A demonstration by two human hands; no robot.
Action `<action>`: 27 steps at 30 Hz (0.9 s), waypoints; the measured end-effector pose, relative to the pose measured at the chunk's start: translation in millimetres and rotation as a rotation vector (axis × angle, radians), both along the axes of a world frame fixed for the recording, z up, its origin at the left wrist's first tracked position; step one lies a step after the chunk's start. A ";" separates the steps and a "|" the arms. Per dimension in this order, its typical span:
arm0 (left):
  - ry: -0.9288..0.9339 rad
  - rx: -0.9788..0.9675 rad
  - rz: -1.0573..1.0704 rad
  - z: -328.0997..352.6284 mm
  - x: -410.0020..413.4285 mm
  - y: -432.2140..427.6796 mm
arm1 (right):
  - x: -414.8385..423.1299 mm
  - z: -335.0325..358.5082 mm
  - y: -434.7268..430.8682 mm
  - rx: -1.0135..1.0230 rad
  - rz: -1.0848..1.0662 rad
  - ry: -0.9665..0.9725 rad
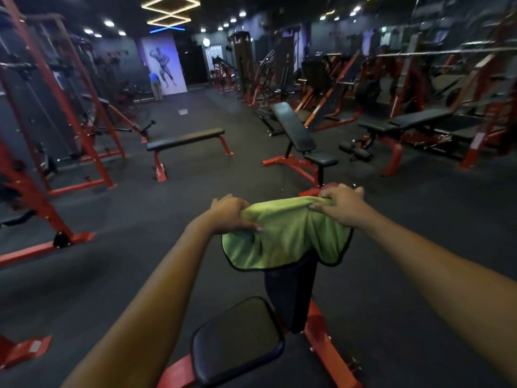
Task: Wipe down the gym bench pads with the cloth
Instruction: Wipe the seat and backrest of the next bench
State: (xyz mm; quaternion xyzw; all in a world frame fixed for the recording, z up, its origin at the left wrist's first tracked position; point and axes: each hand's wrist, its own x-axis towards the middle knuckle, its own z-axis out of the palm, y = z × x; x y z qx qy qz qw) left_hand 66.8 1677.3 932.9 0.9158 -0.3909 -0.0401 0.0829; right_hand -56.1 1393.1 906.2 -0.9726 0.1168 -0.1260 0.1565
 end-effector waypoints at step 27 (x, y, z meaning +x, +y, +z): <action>0.344 -0.600 0.009 30.2 84.8 12.6 | -63.6 25.3 -65.6 0.557 -0.649 -0.114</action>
